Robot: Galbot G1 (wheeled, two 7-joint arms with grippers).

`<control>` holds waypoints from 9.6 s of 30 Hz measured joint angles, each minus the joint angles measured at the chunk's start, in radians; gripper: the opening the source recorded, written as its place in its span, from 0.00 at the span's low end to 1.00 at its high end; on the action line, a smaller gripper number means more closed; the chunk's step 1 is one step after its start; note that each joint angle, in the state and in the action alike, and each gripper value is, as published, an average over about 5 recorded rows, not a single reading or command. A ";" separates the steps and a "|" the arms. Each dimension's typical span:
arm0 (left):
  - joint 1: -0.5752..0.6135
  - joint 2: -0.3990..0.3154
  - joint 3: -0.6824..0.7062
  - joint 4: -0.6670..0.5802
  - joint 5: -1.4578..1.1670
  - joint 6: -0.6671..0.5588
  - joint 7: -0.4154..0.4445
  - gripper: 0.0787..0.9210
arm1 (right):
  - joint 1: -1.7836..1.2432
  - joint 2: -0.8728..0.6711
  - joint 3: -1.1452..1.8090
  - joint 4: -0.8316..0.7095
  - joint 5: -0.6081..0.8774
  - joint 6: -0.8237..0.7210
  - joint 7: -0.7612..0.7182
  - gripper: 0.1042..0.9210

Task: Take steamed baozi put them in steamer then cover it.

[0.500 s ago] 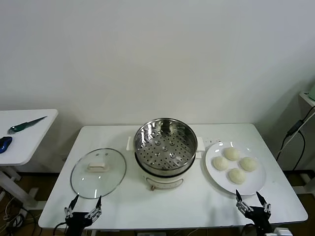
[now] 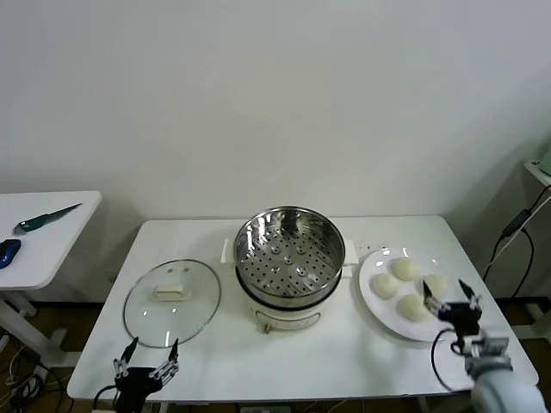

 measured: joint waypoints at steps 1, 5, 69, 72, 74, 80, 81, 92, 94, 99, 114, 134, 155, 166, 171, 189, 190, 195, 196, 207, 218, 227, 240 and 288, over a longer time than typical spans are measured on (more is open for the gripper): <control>-0.002 0.001 0.000 0.000 -0.001 -0.001 0.000 0.88 | 0.058 -0.038 -0.039 -0.029 -0.023 0.006 -0.046 0.88; -0.008 0.003 0.004 0.002 -0.002 -0.004 0.001 0.88 | 0.302 -0.170 -0.232 -0.148 -0.111 0.070 -0.251 0.88; -0.029 -0.006 0.004 0.045 0.006 -0.031 0.002 0.88 | 1.268 0.227 -1.379 -1.201 -0.446 0.338 -1.014 0.66; -0.029 -0.005 0.002 0.045 0.006 -0.031 0.001 0.88 | 1.314 0.209 -1.415 -1.157 -0.415 0.345 -1.018 0.66; -0.029 -0.004 0.001 0.045 0.006 -0.031 0.001 0.88 | 1.368 0.195 -1.459 -1.114 -0.383 0.356 -1.024 0.66; -0.031 -0.002 0.002 0.037 0.010 -0.028 0.001 0.88 | 1.612 0.184 -1.628 -0.956 -0.262 0.436 -1.058 0.66; -0.031 -0.002 0.002 0.035 0.011 -0.027 0.001 0.88 | 1.659 0.187 -1.654 -0.930 -0.244 0.459 -1.065 0.65; -0.034 -0.004 0.011 0.022 0.023 -0.017 0.002 0.88 | 2.052 0.291 -1.853 -0.575 -0.138 0.729 -1.080 0.64; -0.034 -0.006 0.013 0.020 0.025 -0.017 0.002 0.88 | 2.073 0.308 -1.867 -0.514 -0.146 0.761 -1.071 0.64; -0.030 -0.008 0.016 0.014 0.027 -0.017 0.002 0.88 | 2.053 0.333 -1.882 -0.435 -0.220 0.831 -1.039 0.64; -0.007 -0.006 0.016 0.000 0.031 -0.026 -0.005 0.88 | 1.735 0.402 -1.757 -0.558 -0.558 0.943 -0.923 0.64; -0.017 -0.006 0.013 0.006 0.021 -0.034 -0.011 0.88 | 1.543 0.548 -1.642 -0.813 -0.749 1.001 -0.857 0.75; -0.031 -0.013 0.014 0.011 0.015 -0.036 -0.008 0.88 | 1.911 0.457 -1.968 -0.771 -0.144 0.872 -1.028 0.88; -0.045 -0.014 0.009 0.005 0.008 -0.030 -0.007 0.88 | 2.168 0.162 -2.384 -0.510 0.258 0.482 -1.025 0.88; -0.052 -0.016 0.004 0.001 0.003 -0.023 -0.007 0.88 | 2.139 0.037 -2.436 -0.415 0.300 0.315 -0.961 0.88; -0.043 -0.018 0.007 0.015 0.010 -0.030 -0.009 0.88 | 1.669 -0.097 -2.105 -0.449 0.146 0.029 -0.792 0.88; -0.043 -0.018 0.007 0.015 0.010 -0.030 -0.009 0.88 | 1.642 -0.095 -2.080 -0.460 0.135 0.023 -0.788 0.88; -0.041 -0.018 0.006 0.017 0.011 -0.030 -0.009 0.88 | 1.528 -0.069 -1.971 -0.518 0.085 0.006 -0.778 0.88; -0.041 -0.018 0.005 0.018 0.011 -0.030 -0.009 0.88 | 1.511 -0.063 -1.954 -0.530 0.077 0.004 -0.776 0.88; -0.044 -0.015 -0.003 0.028 0.008 -0.033 -0.010 0.88 | 1.400 0.009 -1.834 -0.646 0.032 -0.001 -0.775 0.88; -0.047 -0.016 -0.004 0.028 0.007 -0.033 -0.010 0.88 | 1.372 0.032 -1.807 -0.679 0.027 -0.002 -0.794 0.67; -0.045 -0.019 -0.004 0.020 0.009 -0.033 -0.010 0.88 | 1.387 0.028 -1.803 -0.683 0.037 0.009 -0.809 0.57; -0.041 -0.019 -0.003 0.008 0.016 -0.030 -0.010 0.88 | 1.818 0.032 -2.028 -0.574 0.247 0.043 -0.884 0.57; -0.015 -0.030 0.001 -0.051 0.020 -0.015 -0.006 0.88 | 1.740 0.570 -2.067 -0.474 0.458 -0.203 -0.557 0.83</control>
